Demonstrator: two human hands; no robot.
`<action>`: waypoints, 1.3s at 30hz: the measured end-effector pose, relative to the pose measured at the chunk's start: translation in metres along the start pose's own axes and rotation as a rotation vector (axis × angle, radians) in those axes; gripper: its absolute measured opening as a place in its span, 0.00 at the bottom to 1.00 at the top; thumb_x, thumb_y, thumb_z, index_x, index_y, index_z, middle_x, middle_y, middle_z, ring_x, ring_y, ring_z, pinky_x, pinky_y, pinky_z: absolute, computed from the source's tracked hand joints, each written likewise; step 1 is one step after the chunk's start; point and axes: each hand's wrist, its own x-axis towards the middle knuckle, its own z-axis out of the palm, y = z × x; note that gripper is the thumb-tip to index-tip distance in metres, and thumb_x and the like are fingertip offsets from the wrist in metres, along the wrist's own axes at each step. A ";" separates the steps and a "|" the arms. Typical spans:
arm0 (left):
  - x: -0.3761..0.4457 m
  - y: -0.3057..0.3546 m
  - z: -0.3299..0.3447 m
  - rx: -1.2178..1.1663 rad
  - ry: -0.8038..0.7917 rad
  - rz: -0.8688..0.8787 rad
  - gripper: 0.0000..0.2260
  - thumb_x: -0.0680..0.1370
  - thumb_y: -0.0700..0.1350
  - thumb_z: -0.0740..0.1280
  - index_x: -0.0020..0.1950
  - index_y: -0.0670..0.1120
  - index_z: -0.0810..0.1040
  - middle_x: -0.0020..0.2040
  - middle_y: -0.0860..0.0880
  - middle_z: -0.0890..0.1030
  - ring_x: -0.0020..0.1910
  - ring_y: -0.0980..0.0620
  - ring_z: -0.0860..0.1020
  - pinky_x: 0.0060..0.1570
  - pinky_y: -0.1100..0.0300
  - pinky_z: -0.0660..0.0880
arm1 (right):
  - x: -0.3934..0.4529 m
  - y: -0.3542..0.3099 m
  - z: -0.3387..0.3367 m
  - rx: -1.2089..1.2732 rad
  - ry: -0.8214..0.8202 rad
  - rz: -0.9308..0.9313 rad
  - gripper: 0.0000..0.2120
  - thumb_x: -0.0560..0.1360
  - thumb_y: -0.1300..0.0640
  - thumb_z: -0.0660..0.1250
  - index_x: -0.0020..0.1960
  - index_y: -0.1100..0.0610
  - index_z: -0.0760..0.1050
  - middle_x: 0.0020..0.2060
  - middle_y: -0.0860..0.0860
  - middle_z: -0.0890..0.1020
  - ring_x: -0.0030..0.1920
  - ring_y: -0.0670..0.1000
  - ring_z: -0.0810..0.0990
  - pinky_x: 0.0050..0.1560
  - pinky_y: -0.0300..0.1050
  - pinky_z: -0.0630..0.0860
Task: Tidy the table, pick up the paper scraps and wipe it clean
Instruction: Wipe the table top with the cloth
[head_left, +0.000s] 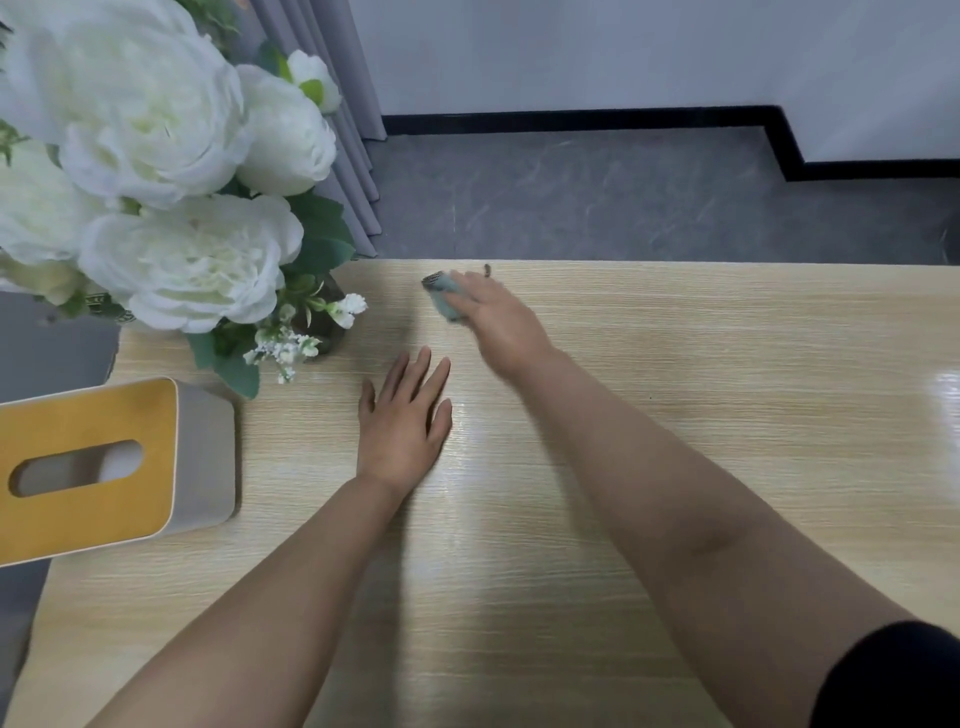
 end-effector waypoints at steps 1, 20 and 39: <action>0.000 -0.001 -0.001 -0.019 -0.010 0.003 0.22 0.82 0.54 0.50 0.76 0.55 0.56 0.78 0.55 0.52 0.77 0.54 0.47 0.73 0.45 0.45 | -0.002 0.015 -0.008 0.032 0.076 0.059 0.20 0.81 0.61 0.55 0.71 0.51 0.66 0.70 0.51 0.68 0.70 0.52 0.65 0.69 0.45 0.61; -0.026 -0.046 -0.011 -0.109 0.027 -0.134 0.24 0.82 0.48 0.55 0.76 0.43 0.56 0.77 0.46 0.53 0.77 0.48 0.48 0.74 0.45 0.49 | -0.034 -0.003 -0.003 0.066 0.165 0.218 0.18 0.80 0.56 0.55 0.69 0.48 0.69 0.68 0.44 0.69 0.66 0.42 0.65 0.69 0.43 0.63; -0.054 -0.040 -0.004 -0.097 0.005 -0.122 0.22 0.82 0.42 0.51 0.77 0.44 0.54 0.78 0.48 0.50 0.77 0.48 0.46 0.74 0.46 0.48 | -0.087 -0.010 -0.022 -0.044 0.140 0.204 0.18 0.81 0.51 0.54 0.69 0.45 0.68 0.70 0.43 0.67 0.70 0.42 0.61 0.65 0.35 0.57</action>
